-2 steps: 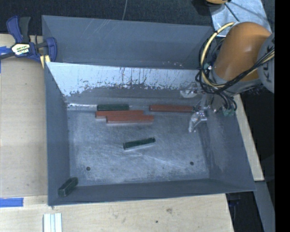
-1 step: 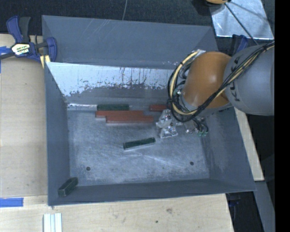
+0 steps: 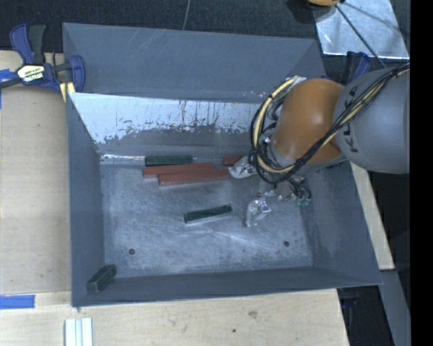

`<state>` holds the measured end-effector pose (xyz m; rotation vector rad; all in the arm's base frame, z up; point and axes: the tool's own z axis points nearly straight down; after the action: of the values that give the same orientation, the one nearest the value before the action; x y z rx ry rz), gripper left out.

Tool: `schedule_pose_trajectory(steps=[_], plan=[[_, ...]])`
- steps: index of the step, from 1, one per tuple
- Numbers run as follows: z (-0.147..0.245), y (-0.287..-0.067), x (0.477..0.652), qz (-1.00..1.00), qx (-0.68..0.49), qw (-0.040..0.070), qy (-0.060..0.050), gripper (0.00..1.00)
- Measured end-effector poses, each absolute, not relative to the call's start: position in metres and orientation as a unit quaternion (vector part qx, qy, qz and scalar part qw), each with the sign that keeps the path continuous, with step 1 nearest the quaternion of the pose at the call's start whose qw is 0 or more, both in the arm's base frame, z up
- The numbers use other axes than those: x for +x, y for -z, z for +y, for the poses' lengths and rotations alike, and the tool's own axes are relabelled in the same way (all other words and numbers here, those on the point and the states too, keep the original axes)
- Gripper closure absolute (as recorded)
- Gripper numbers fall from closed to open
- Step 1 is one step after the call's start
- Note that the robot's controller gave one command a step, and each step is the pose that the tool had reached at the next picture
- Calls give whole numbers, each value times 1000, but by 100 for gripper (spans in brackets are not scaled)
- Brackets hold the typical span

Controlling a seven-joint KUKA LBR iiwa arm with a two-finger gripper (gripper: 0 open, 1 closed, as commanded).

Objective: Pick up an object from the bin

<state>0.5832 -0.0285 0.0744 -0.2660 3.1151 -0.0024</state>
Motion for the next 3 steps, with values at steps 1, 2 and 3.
schedule_pose_trajectory(steps=[1,2,3], plan=[[-29,-74,583,996,-85,7,1,0],[-26,-74,583,996,-85,7,1,0],[-1,-80,556,993,-116,4,0,100]])
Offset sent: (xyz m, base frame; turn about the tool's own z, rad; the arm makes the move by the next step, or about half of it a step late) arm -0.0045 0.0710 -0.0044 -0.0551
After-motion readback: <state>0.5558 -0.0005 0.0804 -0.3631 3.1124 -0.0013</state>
